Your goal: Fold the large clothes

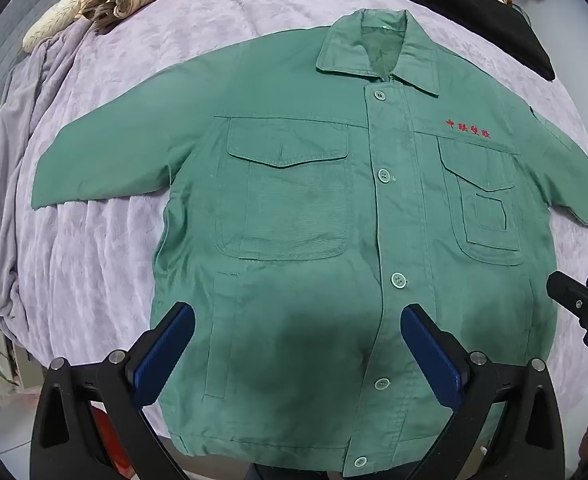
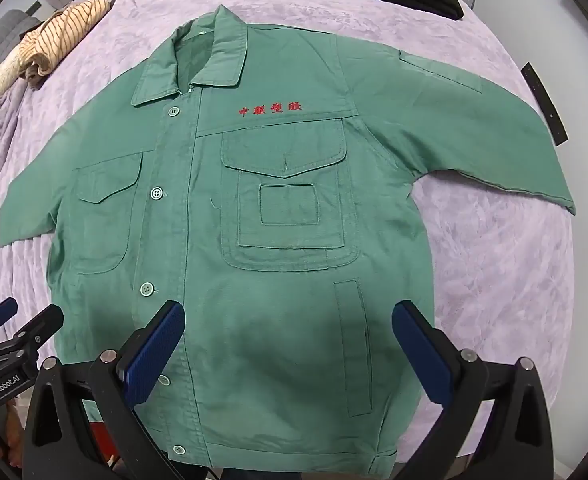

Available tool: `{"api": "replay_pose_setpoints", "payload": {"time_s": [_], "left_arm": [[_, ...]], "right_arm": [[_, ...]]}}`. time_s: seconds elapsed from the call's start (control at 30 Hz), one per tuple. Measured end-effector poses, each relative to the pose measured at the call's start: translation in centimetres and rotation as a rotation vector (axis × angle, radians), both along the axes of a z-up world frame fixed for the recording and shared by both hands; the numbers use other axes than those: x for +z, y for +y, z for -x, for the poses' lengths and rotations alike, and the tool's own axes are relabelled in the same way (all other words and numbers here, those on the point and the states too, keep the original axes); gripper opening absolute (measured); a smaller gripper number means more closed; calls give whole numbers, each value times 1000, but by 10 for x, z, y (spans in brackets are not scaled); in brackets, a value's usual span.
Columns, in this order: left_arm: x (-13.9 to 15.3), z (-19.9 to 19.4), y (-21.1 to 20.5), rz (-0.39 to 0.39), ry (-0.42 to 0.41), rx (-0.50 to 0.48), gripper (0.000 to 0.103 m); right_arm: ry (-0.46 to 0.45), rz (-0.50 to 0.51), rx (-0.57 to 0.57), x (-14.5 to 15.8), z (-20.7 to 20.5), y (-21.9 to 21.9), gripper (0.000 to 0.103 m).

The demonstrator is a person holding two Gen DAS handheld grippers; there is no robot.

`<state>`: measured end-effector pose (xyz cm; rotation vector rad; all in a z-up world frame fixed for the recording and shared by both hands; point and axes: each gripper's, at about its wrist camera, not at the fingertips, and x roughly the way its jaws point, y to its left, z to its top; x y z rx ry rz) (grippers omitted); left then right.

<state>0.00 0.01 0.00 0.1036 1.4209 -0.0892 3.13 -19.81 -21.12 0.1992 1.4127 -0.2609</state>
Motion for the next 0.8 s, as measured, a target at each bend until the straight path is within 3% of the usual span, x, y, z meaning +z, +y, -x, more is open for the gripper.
{"api": "replay_pose_setpoints", "payload": {"time_s": [0.8], "left_arm": [[0, 0, 0, 2, -3, 0, 103]], "right_arm": [[0, 6, 3, 0, 0, 0, 103]]}}
